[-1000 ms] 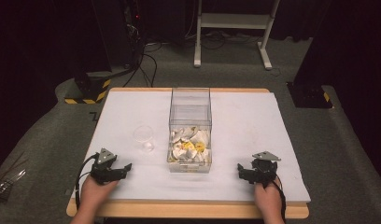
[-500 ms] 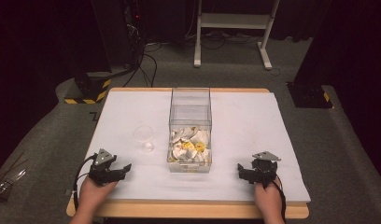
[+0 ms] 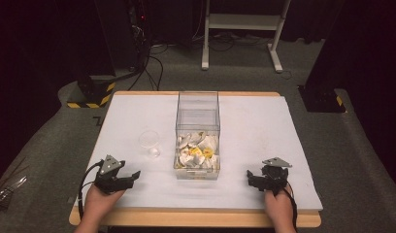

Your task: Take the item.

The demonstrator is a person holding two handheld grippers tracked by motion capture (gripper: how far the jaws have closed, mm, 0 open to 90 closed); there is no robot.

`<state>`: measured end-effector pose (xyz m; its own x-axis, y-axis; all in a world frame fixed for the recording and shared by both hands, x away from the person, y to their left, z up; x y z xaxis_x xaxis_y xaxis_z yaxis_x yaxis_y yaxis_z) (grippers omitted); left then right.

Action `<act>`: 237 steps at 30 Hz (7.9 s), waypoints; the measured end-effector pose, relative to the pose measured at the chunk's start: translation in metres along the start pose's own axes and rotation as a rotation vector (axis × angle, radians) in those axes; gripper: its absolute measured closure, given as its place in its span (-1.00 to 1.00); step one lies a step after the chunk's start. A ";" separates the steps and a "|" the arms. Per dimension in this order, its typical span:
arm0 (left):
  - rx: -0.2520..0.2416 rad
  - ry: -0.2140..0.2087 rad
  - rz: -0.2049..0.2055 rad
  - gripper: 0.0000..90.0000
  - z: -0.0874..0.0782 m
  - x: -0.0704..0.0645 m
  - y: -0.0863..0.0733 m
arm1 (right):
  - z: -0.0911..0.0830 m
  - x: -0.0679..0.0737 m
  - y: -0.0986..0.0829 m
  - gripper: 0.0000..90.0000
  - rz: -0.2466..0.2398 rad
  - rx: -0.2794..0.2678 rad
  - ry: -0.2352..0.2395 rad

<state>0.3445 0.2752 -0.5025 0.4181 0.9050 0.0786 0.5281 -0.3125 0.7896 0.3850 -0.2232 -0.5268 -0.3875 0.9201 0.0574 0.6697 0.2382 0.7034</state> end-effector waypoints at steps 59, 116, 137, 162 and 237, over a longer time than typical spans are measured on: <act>-0.104 -0.179 0.011 -0.46 -0.001 -0.052 0.048 | 0.000 0.000 0.000 -0.83 -0.001 0.000 0.001; -0.119 -0.293 0.053 -0.34 0.023 -0.119 0.122 | 0.000 0.000 0.000 -0.83 0.000 -0.001 0.002; 0.039 -0.311 0.087 -0.22 0.053 -0.141 0.135 | 0.000 0.000 0.000 -0.83 -0.001 0.001 0.000; 0.177 -0.317 0.175 0.02 0.072 -0.152 0.147 | 0.000 0.000 0.000 -0.83 -0.001 0.001 0.001; 0.052 -0.361 0.090 0.88 0.061 -0.139 0.133 | 0.000 0.000 0.000 -0.83 -0.002 0.000 0.000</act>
<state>0.4019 0.0900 -0.4459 0.6934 0.7159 -0.0812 0.5107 -0.4089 0.7563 0.3850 -0.2232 -0.5267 -0.3888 0.9196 0.0565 0.6693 0.2398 0.7032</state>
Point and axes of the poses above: each handheld gripper's, and its own axes: z roughly forward along the jaws, y roughly out of its top, x roughly to its left, the point moved 3 cm from there along z, roughly forward along the jaws, and after that the axes turned 6 degrees about y, right-handed, at the moved point
